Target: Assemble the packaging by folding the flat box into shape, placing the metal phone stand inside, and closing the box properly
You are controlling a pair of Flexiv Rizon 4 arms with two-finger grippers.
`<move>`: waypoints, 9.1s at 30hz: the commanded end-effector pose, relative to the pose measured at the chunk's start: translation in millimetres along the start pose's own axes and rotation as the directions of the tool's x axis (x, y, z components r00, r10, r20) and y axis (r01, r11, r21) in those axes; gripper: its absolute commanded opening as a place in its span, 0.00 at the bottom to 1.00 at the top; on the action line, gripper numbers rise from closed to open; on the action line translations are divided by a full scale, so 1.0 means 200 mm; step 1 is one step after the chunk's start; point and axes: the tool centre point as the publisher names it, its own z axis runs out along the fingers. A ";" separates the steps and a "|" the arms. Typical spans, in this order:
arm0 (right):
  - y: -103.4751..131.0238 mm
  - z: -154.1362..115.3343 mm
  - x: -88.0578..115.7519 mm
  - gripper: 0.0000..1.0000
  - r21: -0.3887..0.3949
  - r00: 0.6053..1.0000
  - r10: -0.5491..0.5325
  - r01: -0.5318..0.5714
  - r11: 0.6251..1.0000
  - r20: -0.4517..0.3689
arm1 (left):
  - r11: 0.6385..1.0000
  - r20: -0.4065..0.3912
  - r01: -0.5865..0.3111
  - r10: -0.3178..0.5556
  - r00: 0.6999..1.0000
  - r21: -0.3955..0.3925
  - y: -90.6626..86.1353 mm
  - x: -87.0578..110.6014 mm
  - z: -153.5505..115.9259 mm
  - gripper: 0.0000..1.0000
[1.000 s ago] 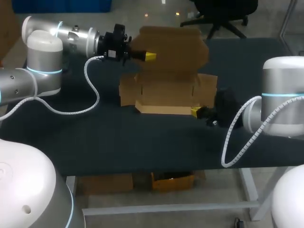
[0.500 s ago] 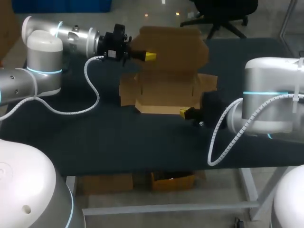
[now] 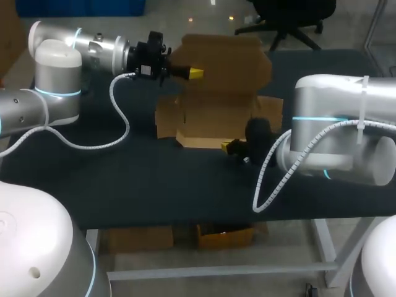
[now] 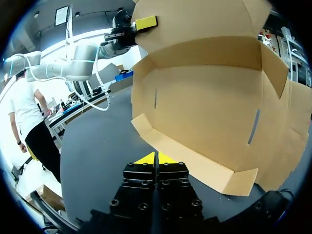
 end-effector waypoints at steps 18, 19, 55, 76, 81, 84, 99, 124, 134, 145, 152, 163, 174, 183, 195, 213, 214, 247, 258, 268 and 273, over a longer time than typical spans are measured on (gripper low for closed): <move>-0.06 0.21 -0.03 0.00 0.002 0.999 0.021 -0.021 1.000 0.050 | 1.000 0.001 0.000 0.000 1.000 -0.001 0.00 0.00 0.00 0.00; -0.06 0.22 -0.03 0.00 0.003 0.998 0.022 -0.022 1.000 0.051 | 1.000 0.001 0.000 0.000 1.000 -0.001 0.00 0.00 0.00 0.00; -0.09 0.30 -0.12 0.00 0.013 0.996 0.055 -0.056 0.998 0.070 | 1.000 0.001 0.000 0.000 1.000 -0.001 0.00 0.00 0.00 0.00; -0.11 0.30 -0.12 0.00 0.011 0.995 0.064 -0.065 0.998 0.074 | 1.000 0.001 0.000 0.000 1.000 -0.001 0.00 0.00 0.00 0.00; -0.11 0.30 -0.12 0.00 0.011 0.995 0.064 -0.065 0.998 0.074 | 1.000 -0.008 -0.011 0.011 1.000 -0.015 0.00 0.03 0.00 0.00; -0.11 0.30 -0.12 0.00 0.011 0.995 0.064 -0.065 0.998 0.074 | 1.000 -0.010 -0.015 0.015 1.000 -0.023 0.00 0.07 0.01 0.00; -0.11 0.30 -0.12 0.00 0.011 0.995 0.064 -0.065 0.998 0.074 | 0.999 -0.028 -0.019 0.018 0.999 -0.038 0.01 0.24 0.03 0.00; -0.11 0.30 -0.12 0.00 0.011 0.995 0.064 -0.065 0.998 0.074 | 0.999 -0.031 0.049 -0.050 0.998 -0.008 0.10 0.28 0.04 0.00; -0.11 0.30 -0.12 0.00 0.011 0.995 0.064 -0.065 0.998 0.074 | 0.998 -0.034 0.064 -0.065 0.997 -0.021 0.12 0.28 0.04 0.00; -0.11 0.30 -0.12 0.00 0.011 0.995 0.064 -0.065 0.998 0.074 | 0.997 -0.036 0.076 -0.077 0.996 -0.026 0.14 0.27 0.05 0.00; -0.11 0.30 -0.12 0.00 0.011 0.995 0.064 -0.065 0.998 0.074 | 0.997 -0.032 0.076 -0.077 0.997 -0.028 0.14 0.27 0.05 0.00; -0.11 0.30 -0.12 0.00 0.011 0.995 0.064 -0.065 0.998 0.074 | 0.997 -0.028 0.075 -0.076 0.997 -0.027 0.14 0.28 0.05 0.00; -0.11 0.30 -0.12 0.00 0.011 0.995 0.064 -0.065 0.998 0.074 | 0.997 -0.024 0.075 -0.075 0.997 -0.026 0.14 0.29 0.04 0.00; -0.11 0.30 -0.12 0.00 0.011 0.995 0.064 -0.065 0.998 0.074 | 0.997 -0.024 0.075 -0.075 0.997 -0.026 0.14 0.29 0.04 0.00; -0.08 0.25 -0.07 0.00 0.001 0.995 0.039 -0.039 0.999 0.090 | 0.997 -0.024 0.075 -0.075 0.997 -0.026 0.14 0.29 0.04 0.00; -0.06 -0.11 0.07 0.00 -0.044 0.994 -0.040 0.045 0.998 0.106 | 0.997 -0.024 0.075 -0.075 0.997 -0.026 0.14 0.29 0.04 0.00; -0.06 -0.13 0.08 0.00 -0.043 0.993 -0.042 0.046 0.998 0.108 | 0.997 -0.024 0.075 -0.075 0.997 -0.026 0.14 0.29 0.04 0.00; -0.18 -0.87 -0.01 0.00 -0.010 0.982 -0.170 0.172 0.985 0.083 | 0.997 -0.024 0.075 -0.075 0.997 -0.026 0.14 0.29 0.04 0.00; -0.21 -0.93 -0.12 0.30 -0.002 0.981 -0.185 0.185 0.983 0.052 | 0.997 -0.024 0.075 -0.075 0.997 -0.026 0.14 0.29 0.04 0.00; -0.21 -0.93 -0.24 0.46 0.020 0.978 -0.205 0.204 0.979 0.042 | 0.997 -0.024 0.075 -0.075 0.997 -0.026 0.14 0.29 0.04 0.00; -0.23 -0.92 -0.31 0.47 0.020 0.979 -0.200 0.199 0.980 0.038 | 0.997 -0.024 0.075 -0.075 0.997 -0.026 0.14 0.29 0.04 0.00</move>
